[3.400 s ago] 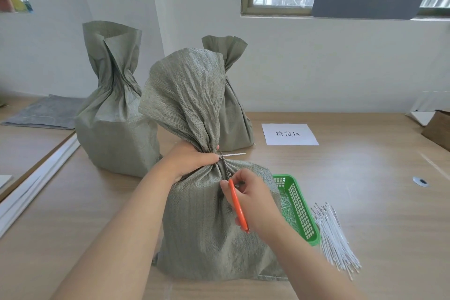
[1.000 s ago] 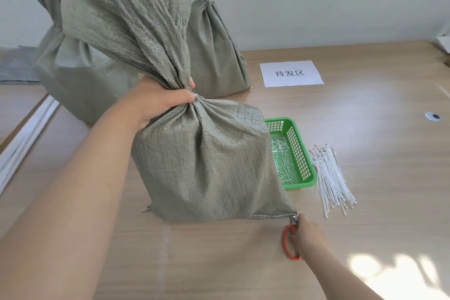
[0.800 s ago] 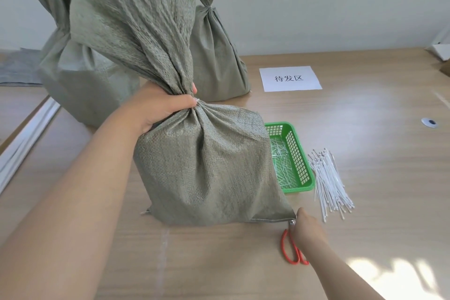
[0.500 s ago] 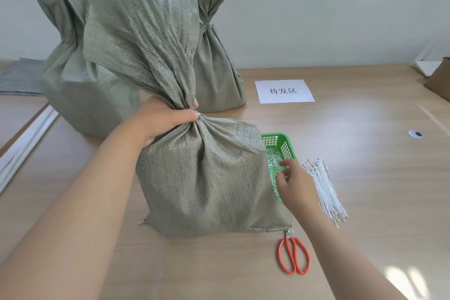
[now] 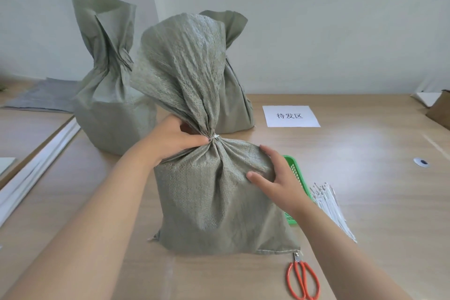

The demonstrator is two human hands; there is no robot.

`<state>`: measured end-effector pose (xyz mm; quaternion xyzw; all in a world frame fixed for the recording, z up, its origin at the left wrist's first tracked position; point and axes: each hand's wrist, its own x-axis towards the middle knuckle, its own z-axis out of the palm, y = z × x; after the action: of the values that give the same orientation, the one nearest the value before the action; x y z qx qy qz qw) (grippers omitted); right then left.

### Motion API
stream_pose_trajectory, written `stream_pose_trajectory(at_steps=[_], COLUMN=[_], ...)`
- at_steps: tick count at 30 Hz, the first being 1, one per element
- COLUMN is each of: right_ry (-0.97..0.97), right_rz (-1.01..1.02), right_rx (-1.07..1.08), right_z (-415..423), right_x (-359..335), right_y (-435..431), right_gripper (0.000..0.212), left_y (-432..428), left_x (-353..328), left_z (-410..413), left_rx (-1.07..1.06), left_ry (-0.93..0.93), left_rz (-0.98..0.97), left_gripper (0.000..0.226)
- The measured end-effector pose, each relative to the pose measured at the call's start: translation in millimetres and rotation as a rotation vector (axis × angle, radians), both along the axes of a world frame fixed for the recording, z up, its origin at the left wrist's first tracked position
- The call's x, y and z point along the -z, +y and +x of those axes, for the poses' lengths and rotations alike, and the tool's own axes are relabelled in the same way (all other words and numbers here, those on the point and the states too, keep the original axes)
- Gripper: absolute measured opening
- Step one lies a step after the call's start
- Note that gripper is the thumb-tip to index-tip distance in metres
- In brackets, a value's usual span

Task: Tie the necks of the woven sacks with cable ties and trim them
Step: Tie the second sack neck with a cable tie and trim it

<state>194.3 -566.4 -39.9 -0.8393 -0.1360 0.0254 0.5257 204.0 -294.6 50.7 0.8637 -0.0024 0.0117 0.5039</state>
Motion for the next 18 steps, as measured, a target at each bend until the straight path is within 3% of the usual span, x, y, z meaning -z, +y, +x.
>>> stream_pose_trajectory(at_steps=[3,6,11,14,16,18], right_ry=[0.009,0.021,0.093,0.14,0.183,0.231], right_rz=[0.011,0.018,0.099,0.143,0.175,0.209], right_rx=[0.01,0.028,0.032,0.026,0.027,0.007], right_z=[0,0,-2,-5,-8,-10], right_x=[-1,0,3,7,13,23], right_y=[1,0,1,-3,-6,-8], right_gripper=[0.08,0.084,0.088,0.086,0.086,0.076], left_y=[8,24,35,35,34,33], left_x=[2,18,66,103,123,141], left_z=[-12,-28,-61,-77,-83,-87], left_rx=[-0.059,-0.124,-0.22,-0.193,-0.185,-0.188], left_ry=[-0.062,-0.136,-0.216,-0.157,-0.086,-0.027], left_rz=[0.121,0.117,-0.257,-0.428,-0.458,-0.465], left_gripper=[0.03,0.032,0.064,0.102,0.106,0.096])
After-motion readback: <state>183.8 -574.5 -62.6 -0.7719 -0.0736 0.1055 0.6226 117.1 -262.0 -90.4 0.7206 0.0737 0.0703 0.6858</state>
